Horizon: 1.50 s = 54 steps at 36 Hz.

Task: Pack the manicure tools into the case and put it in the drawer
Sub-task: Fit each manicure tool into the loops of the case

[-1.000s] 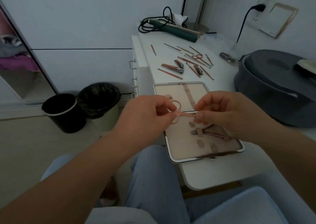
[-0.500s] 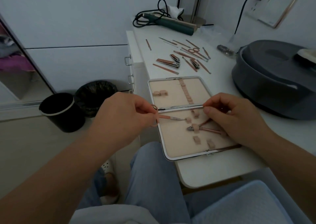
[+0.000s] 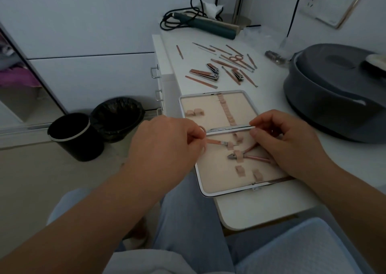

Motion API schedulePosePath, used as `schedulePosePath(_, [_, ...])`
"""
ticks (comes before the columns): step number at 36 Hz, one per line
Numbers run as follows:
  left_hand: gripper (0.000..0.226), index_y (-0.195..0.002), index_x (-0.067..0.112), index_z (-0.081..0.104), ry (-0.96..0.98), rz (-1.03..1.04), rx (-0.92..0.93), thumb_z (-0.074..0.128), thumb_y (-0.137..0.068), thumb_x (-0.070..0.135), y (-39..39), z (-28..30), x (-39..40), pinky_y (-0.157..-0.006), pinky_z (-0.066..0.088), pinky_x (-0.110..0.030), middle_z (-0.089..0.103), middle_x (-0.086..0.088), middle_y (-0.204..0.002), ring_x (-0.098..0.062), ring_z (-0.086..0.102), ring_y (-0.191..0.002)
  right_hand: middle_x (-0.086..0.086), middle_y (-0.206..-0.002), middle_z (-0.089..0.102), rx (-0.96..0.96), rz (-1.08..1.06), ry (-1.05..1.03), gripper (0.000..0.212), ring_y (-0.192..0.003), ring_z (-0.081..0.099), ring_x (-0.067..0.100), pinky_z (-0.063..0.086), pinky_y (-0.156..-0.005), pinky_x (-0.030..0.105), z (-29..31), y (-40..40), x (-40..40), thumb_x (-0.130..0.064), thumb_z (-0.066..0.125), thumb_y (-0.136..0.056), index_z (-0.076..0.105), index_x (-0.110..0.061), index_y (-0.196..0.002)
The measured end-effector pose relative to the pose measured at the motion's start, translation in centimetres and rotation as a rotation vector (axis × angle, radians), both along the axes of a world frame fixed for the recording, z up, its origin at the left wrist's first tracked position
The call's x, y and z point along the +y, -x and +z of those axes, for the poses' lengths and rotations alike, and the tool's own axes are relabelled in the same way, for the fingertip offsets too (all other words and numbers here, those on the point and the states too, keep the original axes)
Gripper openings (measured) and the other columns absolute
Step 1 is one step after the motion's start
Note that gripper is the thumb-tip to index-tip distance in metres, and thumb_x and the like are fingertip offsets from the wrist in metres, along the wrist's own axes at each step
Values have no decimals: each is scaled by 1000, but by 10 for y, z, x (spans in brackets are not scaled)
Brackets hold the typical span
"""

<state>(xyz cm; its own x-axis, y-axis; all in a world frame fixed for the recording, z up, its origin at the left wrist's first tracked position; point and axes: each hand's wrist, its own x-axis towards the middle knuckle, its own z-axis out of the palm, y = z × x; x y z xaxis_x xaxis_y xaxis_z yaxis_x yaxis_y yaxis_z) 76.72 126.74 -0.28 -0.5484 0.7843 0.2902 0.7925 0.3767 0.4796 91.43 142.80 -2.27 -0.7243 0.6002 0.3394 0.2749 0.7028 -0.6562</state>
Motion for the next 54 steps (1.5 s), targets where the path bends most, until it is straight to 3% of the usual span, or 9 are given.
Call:
schedulePosePath(2, [16,-89,37,70,-28,-8,26,60,-76,39,-2,-1,-3,-68,38,-23,67,20,-75,-7,53,-75,-24,-71,61,-7,3,2,12,-66,53,-9,37,-58,-1,0,0,0,-30,61,-78,58,-41,-75])
schedulePosePath(6, [17,-90,39,69,-4,8,23,58,-77,41,-2,-3,-2,-66,37,-24,69,17,-81,-5,49,-73,-16,-66,59,-14,3,-2,13,-66,53,-9,37,-58,-1,0,0,0,-29,62,-79,58,-40,-75])
schedulePosePath(15, [12,-82,43,69,114,-16,-16,62,-73,47,4,-9,2,-50,30,-17,46,19,-57,1,44,-61,-15,-67,60,-31,0,-1,9,-67,53,-5,37,-58,0,1,0,-1,-33,60,-77,58,-41,-74])
schedulePosePath(26, [7,-63,44,63,77,-41,-93,66,-70,46,3,-10,10,-50,30,-16,47,22,-56,2,46,-62,-16,-70,60,-54,1,20,14,-72,53,-8,37,-59,-2,4,-1,-3,-29,61,-80,57,-41,-74])
schedulePosePath(33, [13,-76,45,68,9,-78,-84,59,-68,50,8,-18,5,-49,29,-16,49,21,-60,14,39,-88,-17,-68,60,-60,-7,-24,16,-70,53,-9,37,-59,-2,4,1,-3,-27,62,-79,57,-42,-73])
schedulePosePath(42, [29,-84,41,68,-163,-71,-170,54,-66,60,8,-33,1,-64,35,-13,45,19,-82,6,41,-89,-14,-71,61,-130,-13,-31,11,-73,53,-5,37,-61,0,7,0,-4,-29,61,-79,59,-40,-76])
schedulePosePath(48, [11,-86,29,70,-271,-107,-139,62,-77,32,18,-30,5,-82,22,2,49,19,-94,7,38,-89,-11,-69,65,-130,-18,101,14,-66,58,0,43,-57,4,23,5,7,-23,63,-81,63,-34,-73])
schedulePosePath(50, [11,-88,27,70,-274,-123,-122,66,-78,24,23,-29,9,-86,23,-1,52,15,-98,7,36,-95,-10,-68,64,-129,-46,89,14,-68,58,-3,42,-55,2,33,13,15,-23,63,-81,62,-34,-72])
schedulePosePath(54, [13,-90,24,70,-268,-147,-117,68,-77,23,30,-30,17,-90,32,-26,58,12,-99,-4,43,-99,-14,-70,63,-174,-96,16,12,-65,57,-7,37,-55,9,49,42,33,-31,62,-81,61,-35,-70])
